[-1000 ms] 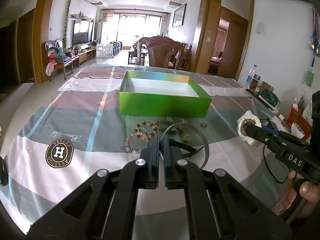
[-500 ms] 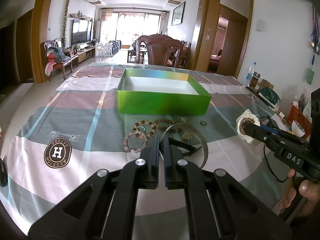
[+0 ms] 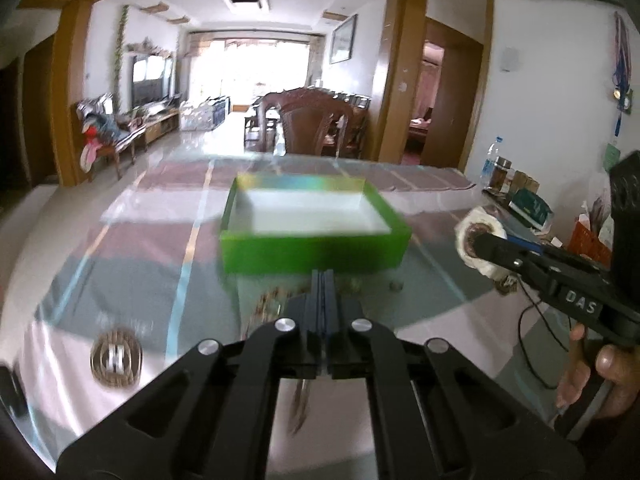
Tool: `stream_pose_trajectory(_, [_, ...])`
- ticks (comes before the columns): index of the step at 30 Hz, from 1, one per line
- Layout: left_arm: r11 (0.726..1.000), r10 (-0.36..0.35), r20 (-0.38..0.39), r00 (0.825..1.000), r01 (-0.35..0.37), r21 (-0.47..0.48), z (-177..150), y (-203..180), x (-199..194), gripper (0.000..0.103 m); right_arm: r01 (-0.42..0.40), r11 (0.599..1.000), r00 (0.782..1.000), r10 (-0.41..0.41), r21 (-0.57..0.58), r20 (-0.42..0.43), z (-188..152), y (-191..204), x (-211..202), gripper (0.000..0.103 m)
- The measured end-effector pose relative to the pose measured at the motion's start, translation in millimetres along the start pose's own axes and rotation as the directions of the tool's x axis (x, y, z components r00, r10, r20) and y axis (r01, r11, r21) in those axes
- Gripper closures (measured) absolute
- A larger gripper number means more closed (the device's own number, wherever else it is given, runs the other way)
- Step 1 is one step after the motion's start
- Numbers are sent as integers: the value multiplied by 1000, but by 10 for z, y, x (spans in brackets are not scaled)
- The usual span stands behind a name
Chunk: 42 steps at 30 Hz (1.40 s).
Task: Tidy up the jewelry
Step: 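Carry the bangle and watch over the green box and open both tools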
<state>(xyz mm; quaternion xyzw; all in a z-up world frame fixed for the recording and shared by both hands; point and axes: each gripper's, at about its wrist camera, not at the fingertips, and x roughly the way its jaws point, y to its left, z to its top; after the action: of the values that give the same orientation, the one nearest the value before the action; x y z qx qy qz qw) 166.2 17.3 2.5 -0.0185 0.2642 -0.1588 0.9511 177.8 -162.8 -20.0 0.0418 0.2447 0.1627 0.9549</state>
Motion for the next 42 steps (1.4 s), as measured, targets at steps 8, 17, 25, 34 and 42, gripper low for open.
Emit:
stream_pose_trajectory(8, [994, 35, -35, 999, -31, 101, 948, -47, 605, 102, 20, 1000, 998, -21, -5, -67, 636, -277, 822, 82])
stream_pose_trajectory(17, [997, 68, -161, 985, -63, 35, 763, 241, 1139, 28, 51, 996, 985, -37, 76, -168, 682, -606, 1718, 57])
stream_pose_trajectory(25, [995, 92, -234, 968, -79, 64, -343, 390, 587, 43, 17, 992, 1000, -16, 124, -8, 468, -548, 926, 18])
stream_pose_trajectory(34, [976, 103, -357, 928, -25, 217, -924, 0, 726, 87, -16, 983, 1000, 15, 183, 9, -368, -409, 147, 13])
stream_pose_trajectory(42, [980, 80, -411, 908, 4, 199, -983, 35, 935, 98, 41, 964, 998, -29, 262, -52, -842, -637, -33, 13])
